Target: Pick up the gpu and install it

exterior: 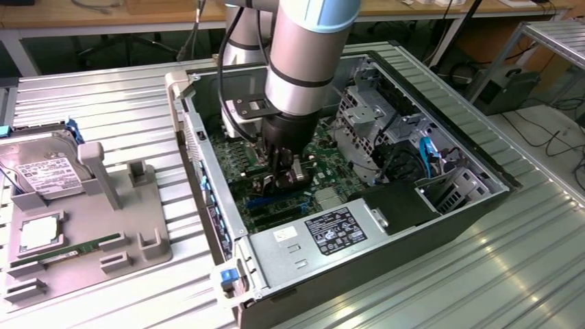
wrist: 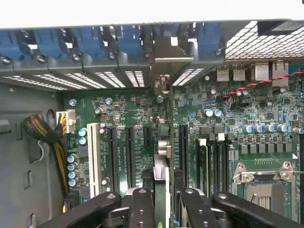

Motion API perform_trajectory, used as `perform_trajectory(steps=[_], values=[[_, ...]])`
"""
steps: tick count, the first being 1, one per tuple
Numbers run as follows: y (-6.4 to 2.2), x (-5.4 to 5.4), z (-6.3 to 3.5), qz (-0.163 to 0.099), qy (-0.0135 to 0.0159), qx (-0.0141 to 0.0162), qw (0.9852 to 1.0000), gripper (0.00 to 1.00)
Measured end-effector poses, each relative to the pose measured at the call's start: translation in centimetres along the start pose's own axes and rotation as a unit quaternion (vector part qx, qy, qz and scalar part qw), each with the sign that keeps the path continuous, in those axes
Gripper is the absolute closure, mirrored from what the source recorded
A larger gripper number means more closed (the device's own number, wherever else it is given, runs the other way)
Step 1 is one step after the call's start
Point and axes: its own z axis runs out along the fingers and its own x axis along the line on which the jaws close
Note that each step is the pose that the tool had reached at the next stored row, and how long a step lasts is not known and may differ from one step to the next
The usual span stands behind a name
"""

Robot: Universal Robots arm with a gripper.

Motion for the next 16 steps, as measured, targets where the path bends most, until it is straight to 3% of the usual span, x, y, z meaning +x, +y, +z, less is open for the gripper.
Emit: perform_trajectory(steps=[16], values=[[0.06,-0.22,0.13,-0.001,-0.0004,0.0056,1.0,0.74]])
